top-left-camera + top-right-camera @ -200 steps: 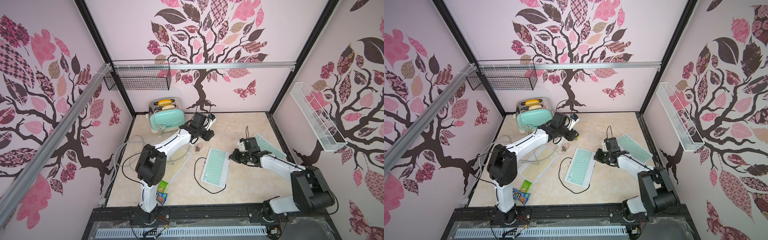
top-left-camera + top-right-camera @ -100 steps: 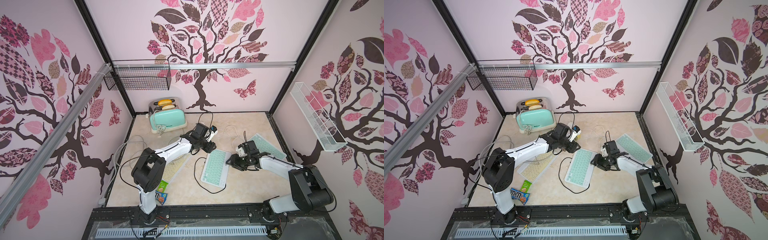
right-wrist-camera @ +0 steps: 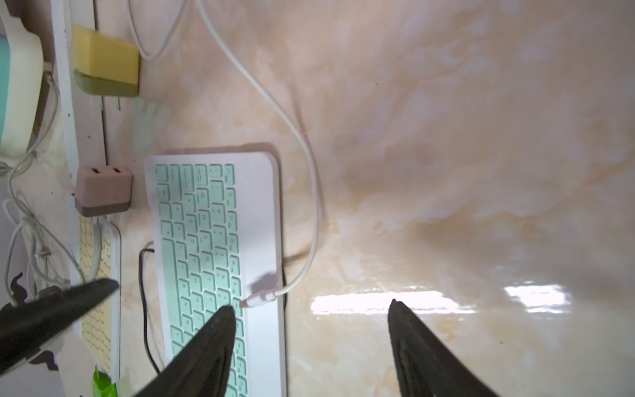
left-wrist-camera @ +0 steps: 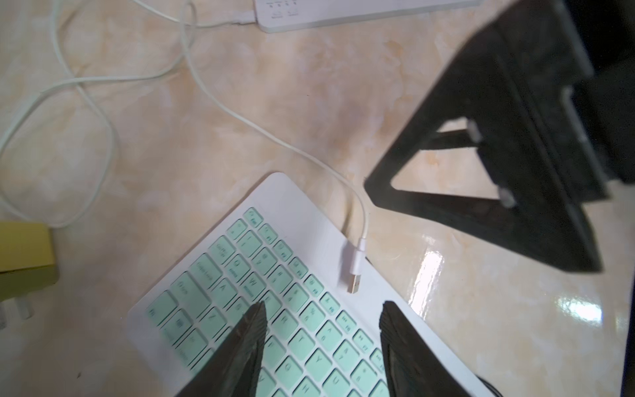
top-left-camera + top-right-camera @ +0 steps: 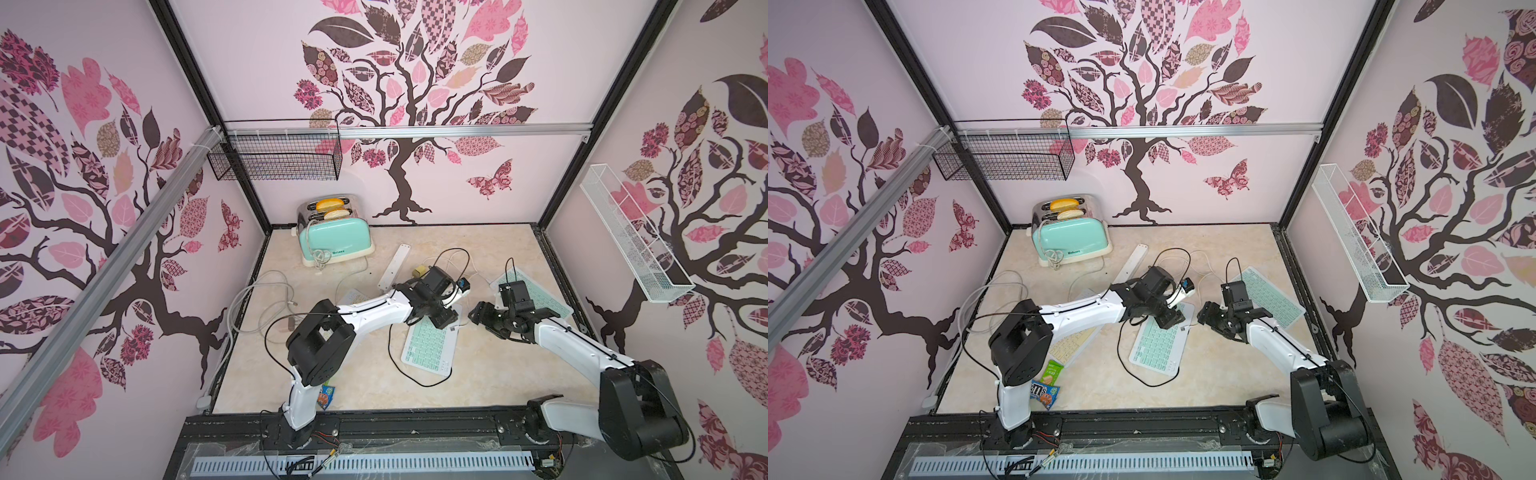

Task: Unplug the wireless keyboard
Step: Place the power cord at the center of the board, then pick up the keyboard from the center of the board.

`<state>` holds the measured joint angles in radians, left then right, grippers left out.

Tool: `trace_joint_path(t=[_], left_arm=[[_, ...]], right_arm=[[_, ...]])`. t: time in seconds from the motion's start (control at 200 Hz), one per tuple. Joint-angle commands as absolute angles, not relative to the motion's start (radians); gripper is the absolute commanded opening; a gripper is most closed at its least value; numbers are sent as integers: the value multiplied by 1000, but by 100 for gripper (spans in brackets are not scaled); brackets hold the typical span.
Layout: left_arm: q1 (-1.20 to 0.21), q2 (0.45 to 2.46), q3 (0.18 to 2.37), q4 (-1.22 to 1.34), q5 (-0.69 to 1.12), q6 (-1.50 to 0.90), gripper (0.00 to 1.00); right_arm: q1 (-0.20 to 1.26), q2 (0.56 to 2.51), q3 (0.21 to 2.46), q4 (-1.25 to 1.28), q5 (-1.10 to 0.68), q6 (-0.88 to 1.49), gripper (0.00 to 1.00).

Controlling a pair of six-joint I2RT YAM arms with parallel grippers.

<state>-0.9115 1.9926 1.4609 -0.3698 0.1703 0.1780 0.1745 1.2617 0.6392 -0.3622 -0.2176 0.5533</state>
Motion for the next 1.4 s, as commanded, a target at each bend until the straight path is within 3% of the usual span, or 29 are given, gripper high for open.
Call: trace_joint_path(t=[0.0,0.325,0.665,0.795,0.925,1.06,1.29,1.395], left_arm=[[-943,2057,1509,-371,153,236,57],[-964,2192,1613,-373,100,227,55],[-963,2236,1681,-353,83,193,21],[-954,2209,1689,-347,71,156,16],[-923,2136,1655,-304,84,110,8],[-870,2065,1636,-310,110,49,10],[-766,1860,1484,-305,178,-98,12],[-730,1765,1406,-325,199,-115,15]], right_arm=[[106,1250,610,-293,-207,618,73],[-5,1206,604,-279,-169,657,74],[-18,1308,761,-328,-73,643,78],[-29,1397,870,-402,20,610,82],[-69,1505,945,-392,-18,578,83],[-69,1697,1152,-511,-125,397,75],[-60,2016,1515,-843,-64,-9,68],[-57,2088,1606,-916,-179,-190,65]])
